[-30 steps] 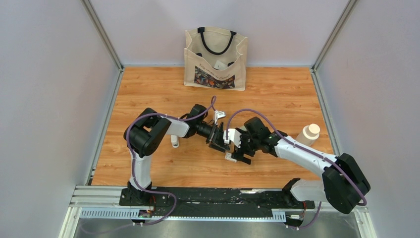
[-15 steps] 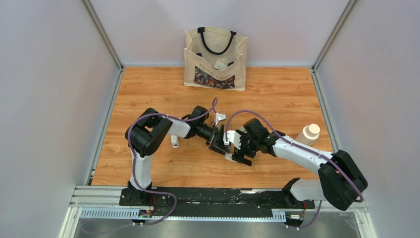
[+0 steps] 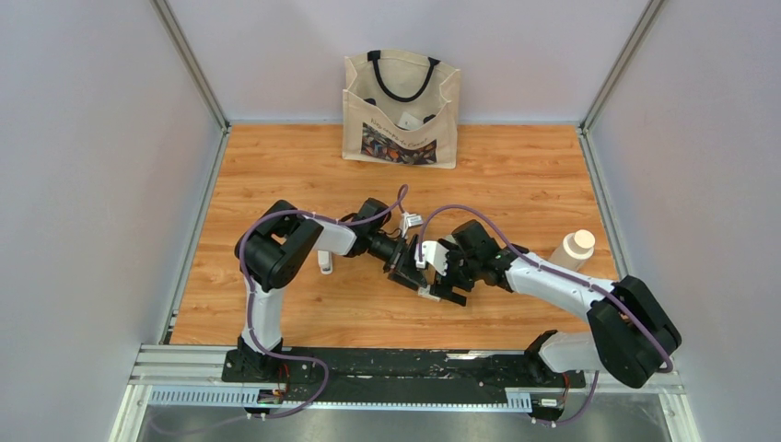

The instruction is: Load the staples into the stapler

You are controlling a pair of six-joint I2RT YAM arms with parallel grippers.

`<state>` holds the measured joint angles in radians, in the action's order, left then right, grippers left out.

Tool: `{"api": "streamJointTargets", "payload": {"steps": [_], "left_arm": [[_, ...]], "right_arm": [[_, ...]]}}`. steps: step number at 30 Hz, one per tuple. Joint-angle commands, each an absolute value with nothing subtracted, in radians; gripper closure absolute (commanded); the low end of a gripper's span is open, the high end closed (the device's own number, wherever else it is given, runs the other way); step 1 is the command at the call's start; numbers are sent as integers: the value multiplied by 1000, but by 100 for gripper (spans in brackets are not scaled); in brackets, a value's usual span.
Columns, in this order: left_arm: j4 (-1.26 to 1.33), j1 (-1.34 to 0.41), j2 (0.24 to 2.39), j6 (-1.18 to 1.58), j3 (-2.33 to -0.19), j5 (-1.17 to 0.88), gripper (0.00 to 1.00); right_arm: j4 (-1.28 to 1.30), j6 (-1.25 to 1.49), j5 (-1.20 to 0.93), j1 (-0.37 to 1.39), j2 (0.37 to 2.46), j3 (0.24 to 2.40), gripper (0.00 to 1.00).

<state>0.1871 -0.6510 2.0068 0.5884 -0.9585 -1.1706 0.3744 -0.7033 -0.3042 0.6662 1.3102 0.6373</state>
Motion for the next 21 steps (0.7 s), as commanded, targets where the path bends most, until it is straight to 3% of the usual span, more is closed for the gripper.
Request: {"api": "streamJointTargets", "payload": {"steps": [1,7,21], "left_arm": [[202,-673,2017,574,-982,-1175,1],[209,-680,2011,581,-986,-1175,3],[239,-681,2034,603,-991,-1190,34]], "right_arm": [[334,-689,-316,666,1327,647,13],[341,-684,-324,672,1335,652,13],[325,-669,-296,681,1347,661,13]]}}
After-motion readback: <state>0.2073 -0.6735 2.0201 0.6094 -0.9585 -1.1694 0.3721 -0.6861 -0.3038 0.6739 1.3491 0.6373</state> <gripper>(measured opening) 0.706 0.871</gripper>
